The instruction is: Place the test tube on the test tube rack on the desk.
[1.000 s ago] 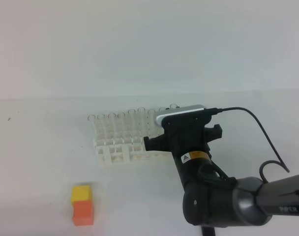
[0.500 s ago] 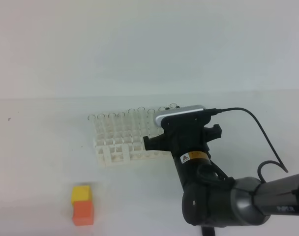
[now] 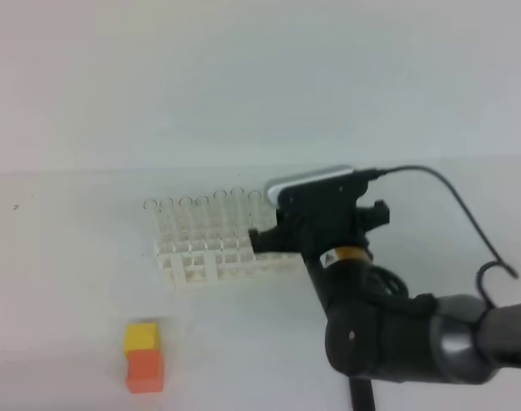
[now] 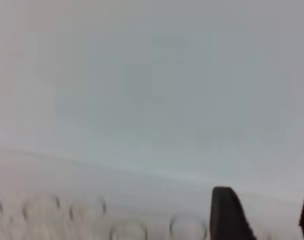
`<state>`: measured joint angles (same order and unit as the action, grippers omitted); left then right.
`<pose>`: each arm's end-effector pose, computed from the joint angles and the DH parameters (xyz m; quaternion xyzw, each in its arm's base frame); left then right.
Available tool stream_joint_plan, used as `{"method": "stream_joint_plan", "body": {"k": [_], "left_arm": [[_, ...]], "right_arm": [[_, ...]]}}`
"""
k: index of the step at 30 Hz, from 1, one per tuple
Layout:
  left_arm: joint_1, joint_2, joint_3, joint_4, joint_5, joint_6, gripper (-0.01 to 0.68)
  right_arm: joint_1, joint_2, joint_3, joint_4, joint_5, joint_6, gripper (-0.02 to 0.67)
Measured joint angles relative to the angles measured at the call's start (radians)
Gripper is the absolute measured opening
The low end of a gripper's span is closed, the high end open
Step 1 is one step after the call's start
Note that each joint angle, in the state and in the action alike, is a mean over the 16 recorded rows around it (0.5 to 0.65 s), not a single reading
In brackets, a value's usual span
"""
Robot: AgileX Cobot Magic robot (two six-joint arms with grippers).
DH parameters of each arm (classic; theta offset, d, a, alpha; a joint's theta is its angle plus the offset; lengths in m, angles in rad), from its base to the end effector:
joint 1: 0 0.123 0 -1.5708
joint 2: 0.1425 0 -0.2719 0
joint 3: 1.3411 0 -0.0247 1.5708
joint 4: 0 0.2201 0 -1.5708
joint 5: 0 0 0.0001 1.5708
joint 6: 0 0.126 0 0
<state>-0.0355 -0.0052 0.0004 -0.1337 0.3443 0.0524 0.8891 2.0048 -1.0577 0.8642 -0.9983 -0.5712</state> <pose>0.0693 -0.0081 0.1739 -0.0012 0.7895 -0.0512 0.6116 0.3191 0.2655 0.1933 -0.0888 0.7206 0.0492 0.6858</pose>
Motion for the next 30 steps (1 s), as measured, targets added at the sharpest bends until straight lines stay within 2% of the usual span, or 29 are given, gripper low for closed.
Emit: {"method": "stream_joint_plan", "body": {"k": [8,15,24,30], "left_arm": [[0.0,0.0,0.0,0.0,-0.001,0.0,-0.001],[0.0,0.0,0.0,0.0,-0.002,0.0,-0.001],[0.0,0.0,0.0,0.0,-0.001,0.0,-0.001],[0.0,0.0,0.0,0.0,0.0,0.0,-0.001]], "right_arm": [[0.0,-0.193,0.002,-0.016,0.014,-0.136,0.303],[0.0,-0.386,0.004,-0.102,0.017,-0.263,0.189],[0.0,-0.64,0.007,-0.369,0.086,-0.371,0.028],[-0.006,-0.795,0.007,-0.573,0.277,-0.395,0.002]]}}
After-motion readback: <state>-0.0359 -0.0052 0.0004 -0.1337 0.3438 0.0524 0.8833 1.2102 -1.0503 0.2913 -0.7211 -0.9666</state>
